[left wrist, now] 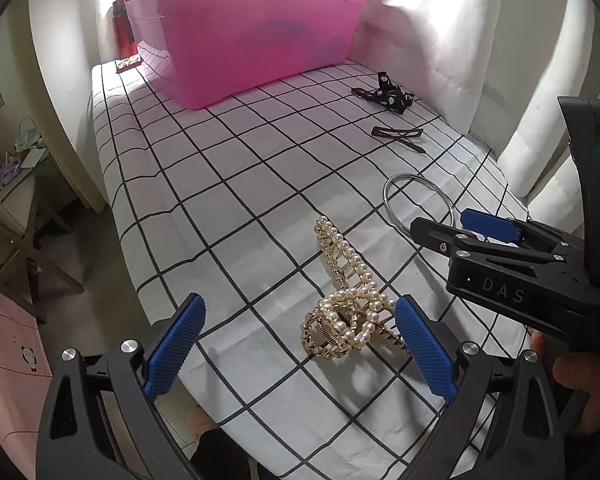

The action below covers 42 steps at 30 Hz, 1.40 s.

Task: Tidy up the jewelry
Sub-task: 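Move the right tool toward the silver ring while the left tool approaches the pearl hair clip, then grasp the pearl hair clip with the left tool while the right tool grasps the silver ring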

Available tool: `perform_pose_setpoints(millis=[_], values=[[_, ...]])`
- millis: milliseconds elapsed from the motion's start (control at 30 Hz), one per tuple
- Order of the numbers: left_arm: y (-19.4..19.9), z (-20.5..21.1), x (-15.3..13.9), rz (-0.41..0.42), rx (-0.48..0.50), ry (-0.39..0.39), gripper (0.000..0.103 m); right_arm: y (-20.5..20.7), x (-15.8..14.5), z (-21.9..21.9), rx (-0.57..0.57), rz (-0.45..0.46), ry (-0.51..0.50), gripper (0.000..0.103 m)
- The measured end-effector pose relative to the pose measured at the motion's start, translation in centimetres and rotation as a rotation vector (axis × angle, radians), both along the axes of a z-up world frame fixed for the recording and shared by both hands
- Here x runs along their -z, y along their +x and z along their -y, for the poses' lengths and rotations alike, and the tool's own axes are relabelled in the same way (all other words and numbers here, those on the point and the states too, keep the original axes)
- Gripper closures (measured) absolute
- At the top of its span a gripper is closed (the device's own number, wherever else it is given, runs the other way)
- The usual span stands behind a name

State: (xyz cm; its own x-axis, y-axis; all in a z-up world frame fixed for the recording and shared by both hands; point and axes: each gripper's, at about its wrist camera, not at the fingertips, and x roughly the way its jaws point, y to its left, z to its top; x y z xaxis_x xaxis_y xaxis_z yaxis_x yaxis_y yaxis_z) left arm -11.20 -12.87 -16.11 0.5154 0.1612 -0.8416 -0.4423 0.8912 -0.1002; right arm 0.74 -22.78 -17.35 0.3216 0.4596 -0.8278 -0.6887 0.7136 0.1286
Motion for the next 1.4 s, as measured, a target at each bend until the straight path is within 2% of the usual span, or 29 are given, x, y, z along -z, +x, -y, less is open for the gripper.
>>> perform_pose_setpoints(millis=[433,633,800,867,1000,1133,1200,1267,1300,1400], values=[[1.8,1.0,1.1,0.022,0.030,-0.026,0.009,0.8,0.5,-0.2,-0.025,0.026,0.006,0.037],[1.6,0.9,1.9,0.044,0.046,-0.057,0.009,0.8,0.7,-1.1,-0.058,0.065,-0.023,0.032],[1.7,1.6,2.1,0.047,0.070,-0.016,0.007,0.7,1.0,-2.0,-0.088,0.092,-0.052,0.022],[2.1,2.0,2.3,0.036,0.086,0.018,0.006,0.5,1.2,-2.4,-0.110,0.124,-0.072,0.021],[2.8,2.7,2.6,0.009,0.095,0.091,0.006,0.9,1.2,-2.4,-0.131,0.127,-0.061,0.021],[3.1,2.8,2.7,0.025,0.091,0.102,0.006,1.1,1.1,-2.5,-0.143,0.128,-0.064,0.022],[3.0,2.9,2.7,0.035,0.093,0.112,0.010,1.1,1.1,-2.4,-0.143,0.128,-0.060,0.024],[2.6,3.1,2.5,0.052,0.105,0.124,0.019,1.0,1.1,-2.2,-0.139,0.134,-0.058,0.028],[2.6,3.2,2.4,0.059,0.115,0.126,0.027,1.0,1.0,-2.1,-0.134,0.138,-0.057,0.032],[2.4,3.3,2.1,0.068,0.119,0.130,0.048,0.9,0.9,-2.0,-0.129,0.142,-0.057,0.032]])
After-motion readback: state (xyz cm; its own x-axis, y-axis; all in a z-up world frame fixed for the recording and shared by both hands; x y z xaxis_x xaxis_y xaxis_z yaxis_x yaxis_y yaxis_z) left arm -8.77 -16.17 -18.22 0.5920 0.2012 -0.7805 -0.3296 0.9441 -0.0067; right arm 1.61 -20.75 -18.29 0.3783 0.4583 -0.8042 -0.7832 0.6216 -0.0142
